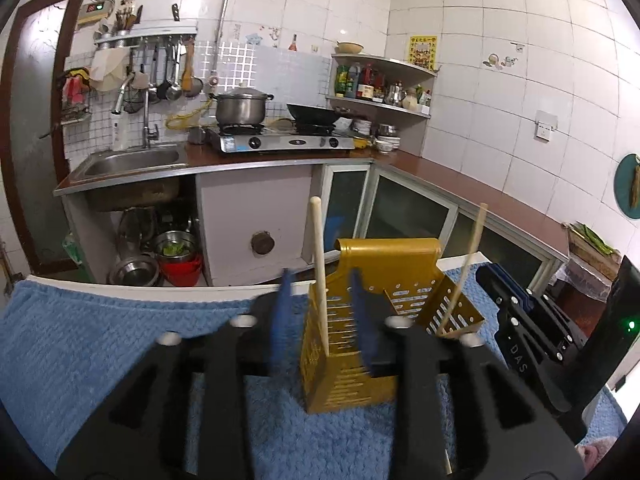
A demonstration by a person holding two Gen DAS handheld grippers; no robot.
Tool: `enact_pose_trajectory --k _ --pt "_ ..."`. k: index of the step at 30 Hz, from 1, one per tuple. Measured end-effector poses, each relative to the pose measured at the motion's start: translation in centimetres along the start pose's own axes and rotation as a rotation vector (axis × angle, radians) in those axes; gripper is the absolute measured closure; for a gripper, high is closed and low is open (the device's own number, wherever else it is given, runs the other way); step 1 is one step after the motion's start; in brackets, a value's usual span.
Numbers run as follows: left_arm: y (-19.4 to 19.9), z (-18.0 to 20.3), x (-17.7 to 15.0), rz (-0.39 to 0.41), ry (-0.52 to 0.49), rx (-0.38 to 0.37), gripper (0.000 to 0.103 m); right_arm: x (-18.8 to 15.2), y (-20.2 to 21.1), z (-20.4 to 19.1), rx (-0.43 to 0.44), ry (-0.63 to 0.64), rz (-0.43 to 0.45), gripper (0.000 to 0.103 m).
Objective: Organize utensils
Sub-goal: 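Lower the chopsticks into the yellow holder and open both tools, then move both tools back to the table and grasp another chopstick each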
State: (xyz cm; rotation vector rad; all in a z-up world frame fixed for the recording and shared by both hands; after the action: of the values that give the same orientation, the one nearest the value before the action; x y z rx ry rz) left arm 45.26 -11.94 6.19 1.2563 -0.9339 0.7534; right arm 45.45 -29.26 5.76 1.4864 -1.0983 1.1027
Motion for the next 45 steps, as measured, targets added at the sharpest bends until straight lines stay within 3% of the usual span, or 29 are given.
enact_pose_trajectory --k 2,5,7,12,19,27,35,45 --pt "1.2 -0.4 -0.1 0.006 0.000 0.009 0.055 -0.2 1.0 0.2 -0.011 -0.018 -0.011 0.047" --pt "2.9 -1.0 -0.8 0.002 0.007 0.011 0.041 -0.2 2.4 -0.1 -0.011 -0.003 -0.025 0.045" --pt "3.9 -1.6 -1.4 0.001 0.009 0.025 0.022 -0.5 3.3 -0.2 -0.016 0.011 -0.041 0.041" --pt "6.7 -3.5 -3.8 0.000 0.005 0.094 0.005 -2.0 6.0 -0.5 -0.042 0.041 -0.103 0.031" --pt "8.7 -6.0 -8.6 -0.088 -0.003 0.164 0.005 -5.2 9.6 -0.2 -0.072 -0.010 -0.220 0.027" --pt "9.4 -7.8 -13.6 -0.200 0.042 0.184 0.005 -9.1 11.8 0.4 -0.113 -0.074 -0.319 0.026" --pt "7.9 -8.7 -17.1 -0.283 0.010 0.241 0.005 -12.7 11.2 0.5 -0.134 -0.061 -0.390 0.026" --pt "6.5 -9.1 -20.4 -0.411 0.043 0.228 0.007 -15.1 10.7 1.4 -0.171 -0.084 -0.487 0.026"
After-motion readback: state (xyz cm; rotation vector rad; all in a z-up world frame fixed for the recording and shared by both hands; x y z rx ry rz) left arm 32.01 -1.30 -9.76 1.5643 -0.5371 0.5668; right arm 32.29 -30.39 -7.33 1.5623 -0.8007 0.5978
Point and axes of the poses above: each gripper's, at about its wrist camera, not at the fingertips, and y roughly against the way its jaws point, z to its right, x to its top, the point moved 10 cm from there along -y, roughly the way its jaws point, and after that the axes turned 9 degrees about x, right-handed, at the moved point
